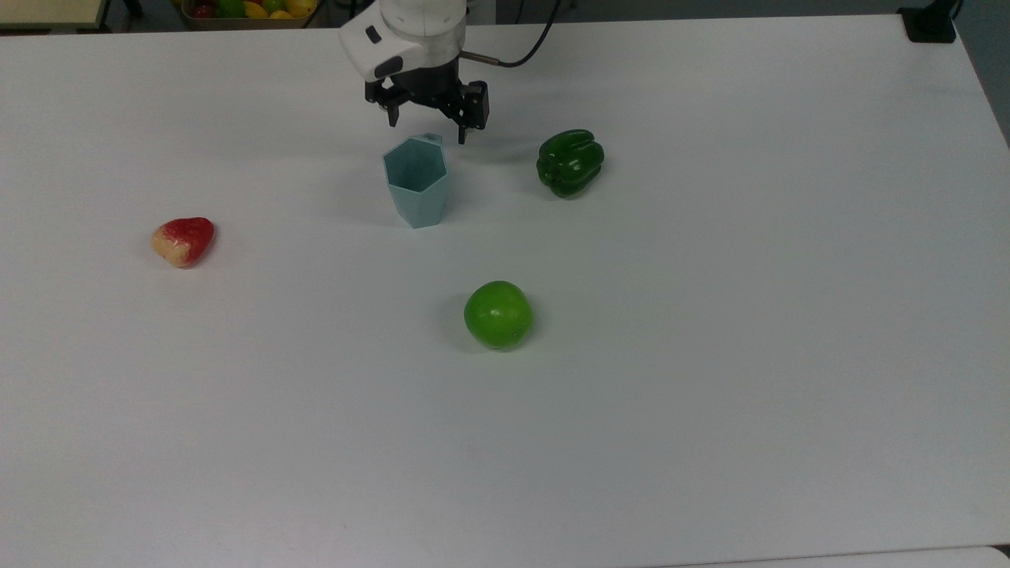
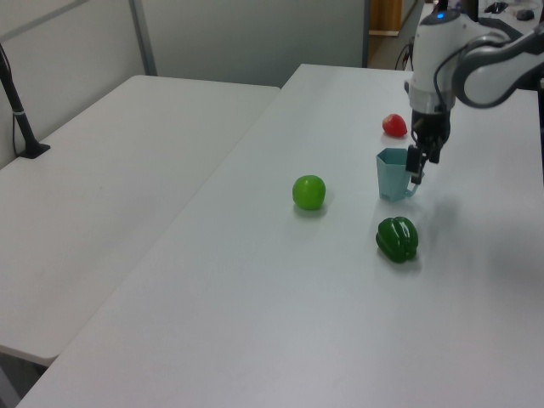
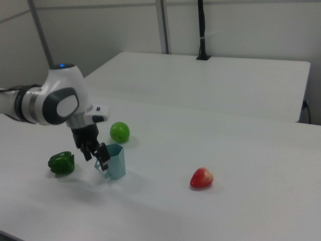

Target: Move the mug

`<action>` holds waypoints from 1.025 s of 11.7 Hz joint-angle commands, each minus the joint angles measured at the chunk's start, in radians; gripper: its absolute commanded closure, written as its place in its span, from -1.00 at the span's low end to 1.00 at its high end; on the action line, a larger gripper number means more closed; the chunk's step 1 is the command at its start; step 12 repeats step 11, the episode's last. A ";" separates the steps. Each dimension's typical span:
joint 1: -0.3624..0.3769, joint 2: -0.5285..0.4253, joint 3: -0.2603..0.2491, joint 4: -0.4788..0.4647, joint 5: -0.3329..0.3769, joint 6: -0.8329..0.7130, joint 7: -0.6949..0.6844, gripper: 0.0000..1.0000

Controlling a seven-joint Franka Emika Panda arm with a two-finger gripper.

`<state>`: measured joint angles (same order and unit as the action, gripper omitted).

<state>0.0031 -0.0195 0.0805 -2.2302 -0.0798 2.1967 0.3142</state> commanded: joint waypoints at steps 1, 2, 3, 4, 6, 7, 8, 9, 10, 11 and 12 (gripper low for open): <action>-0.049 -0.022 -0.011 0.221 0.001 -0.194 -0.038 -1.00; -0.066 -0.017 -0.025 0.294 0.009 -0.262 -0.088 -1.00; -0.072 -0.010 -0.034 0.354 0.011 -0.326 -0.104 -1.00; -0.080 0.001 -0.042 0.400 0.009 -0.359 -0.104 -1.00; -0.090 0.012 -0.079 0.477 0.012 -0.402 -0.104 -1.00; -0.091 0.012 -0.094 0.498 0.020 -0.422 -0.107 -1.00; -0.091 0.010 -0.097 0.506 0.020 -0.442 -0.110 -1.00; -0.091 0.010 -0.100 0.515 0.020 -0.445 -0.122 -1.00; -0.091 0.010 -0.103 0.517 0.021 -0.448 -0.126 -1.00; -0.091 0.010 -0.103 0.517 0.020 -0.450 -0.126 -1.00; -0.091 0.010 -0.103 0.517 0.020 -0.450 -0.126 -1.00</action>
